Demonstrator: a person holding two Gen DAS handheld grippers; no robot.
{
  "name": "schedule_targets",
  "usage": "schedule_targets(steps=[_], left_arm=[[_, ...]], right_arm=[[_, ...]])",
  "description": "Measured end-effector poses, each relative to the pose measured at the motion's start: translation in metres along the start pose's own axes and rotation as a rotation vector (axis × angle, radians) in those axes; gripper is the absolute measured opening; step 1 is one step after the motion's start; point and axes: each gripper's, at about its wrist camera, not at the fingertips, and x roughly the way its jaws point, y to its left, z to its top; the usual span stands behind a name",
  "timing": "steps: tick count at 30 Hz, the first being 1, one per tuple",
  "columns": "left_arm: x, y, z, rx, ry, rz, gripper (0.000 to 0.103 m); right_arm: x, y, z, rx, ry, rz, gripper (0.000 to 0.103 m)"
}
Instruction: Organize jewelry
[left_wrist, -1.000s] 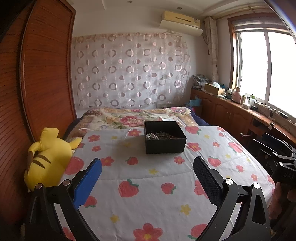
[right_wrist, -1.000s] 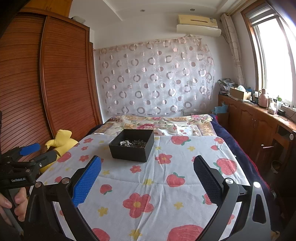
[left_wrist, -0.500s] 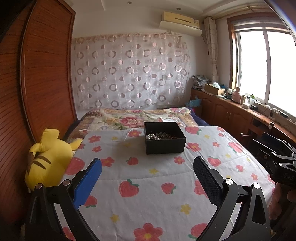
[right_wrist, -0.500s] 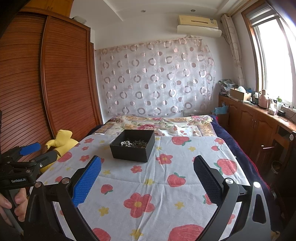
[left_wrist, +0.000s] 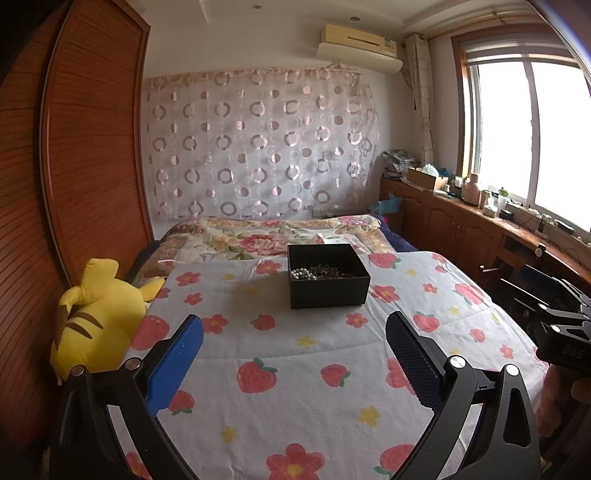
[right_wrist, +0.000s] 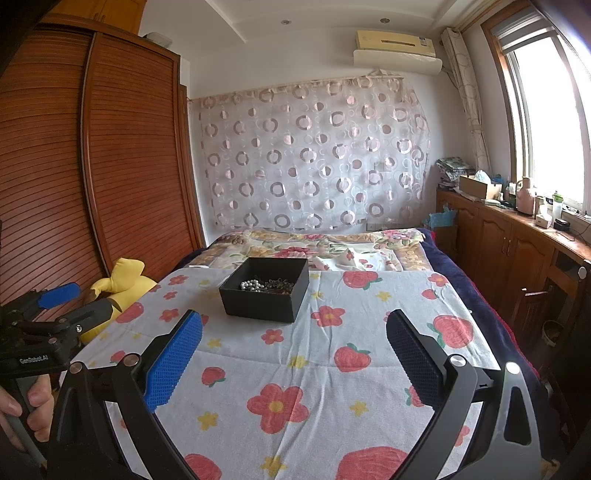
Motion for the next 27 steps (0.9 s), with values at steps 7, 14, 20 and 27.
schedule_targets(steps=[7, 14, 20, 27], left_arm=[[0.0002, 0.0004, -0.0008, 0.001, -0.003, 0.002, 0.095], [-0.0008, 0.0008, 0.0007, 0.0, -0.006, 0.001, 0.095], [-0.0012, 0.0024, 0.0027, 0.0, -0.01, 0.003, 0.095], [0.0, 0.0032, 0.0026, -0.001, -0.009, 0.0, 0.095]], right_arm=[[-0.0007, 0.0007, -0.0013, 0.0, -0.002, -0.005, 0.101], [-0.0011, 0.0014, -0.0021, 0.0, -0.002, -0.005, 0.101], [-0.0011, 0.0012, -0.0021, 0.0, -0.002, -0.004, 0.101], [-0.001, 0.0014, -0.0022, 0.001, -0.001, -0.004, 0.101]])
